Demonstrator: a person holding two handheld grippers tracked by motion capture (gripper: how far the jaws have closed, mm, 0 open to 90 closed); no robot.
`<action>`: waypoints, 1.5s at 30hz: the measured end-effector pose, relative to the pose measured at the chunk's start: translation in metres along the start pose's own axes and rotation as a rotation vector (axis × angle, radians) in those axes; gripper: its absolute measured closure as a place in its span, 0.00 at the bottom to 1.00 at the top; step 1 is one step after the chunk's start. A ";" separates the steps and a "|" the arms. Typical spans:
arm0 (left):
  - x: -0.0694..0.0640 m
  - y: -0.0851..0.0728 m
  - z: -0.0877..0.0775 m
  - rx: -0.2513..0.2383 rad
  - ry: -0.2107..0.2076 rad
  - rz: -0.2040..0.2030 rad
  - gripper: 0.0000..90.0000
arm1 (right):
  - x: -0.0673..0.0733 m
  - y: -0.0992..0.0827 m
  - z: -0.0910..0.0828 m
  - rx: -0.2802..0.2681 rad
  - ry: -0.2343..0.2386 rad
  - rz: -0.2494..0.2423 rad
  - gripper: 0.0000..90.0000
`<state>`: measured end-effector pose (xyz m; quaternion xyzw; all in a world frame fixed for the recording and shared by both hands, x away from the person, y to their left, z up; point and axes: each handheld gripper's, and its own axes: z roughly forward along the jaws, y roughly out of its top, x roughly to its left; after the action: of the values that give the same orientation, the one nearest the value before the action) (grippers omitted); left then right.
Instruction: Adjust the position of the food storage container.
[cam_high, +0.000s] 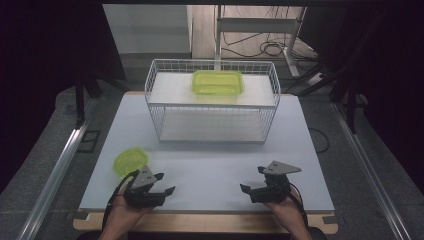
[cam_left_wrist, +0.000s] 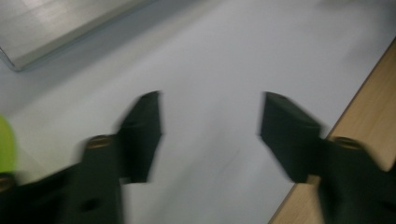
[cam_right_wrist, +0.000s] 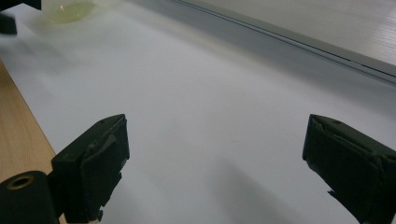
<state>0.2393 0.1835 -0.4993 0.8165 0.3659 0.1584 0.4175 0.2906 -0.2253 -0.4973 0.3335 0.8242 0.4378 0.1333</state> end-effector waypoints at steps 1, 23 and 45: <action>0.004 0.001 -0.002 -0.001 0.010 -0.003 0.63 | 0.000 0.000 0.000 0.000 0.002 -0.002 0.09; 0.125 -0.016 -0.056 -0.047 0.329 -0.228 1.00 | 0.004 0.003 0.001 0.008 0.009 -0.001 0.09; 0.135 -0.040 -0.036 0.013 0.318 -0.299 1.00 | 0.001 0.000 0.003 0.045 0.016 -0.011 0.09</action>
<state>0.2925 0.3172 -0.5157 0.7207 0.5451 0.2192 0.3680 0.2907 -0.2229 -0.4988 0.3285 0.8366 0.4211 0.1215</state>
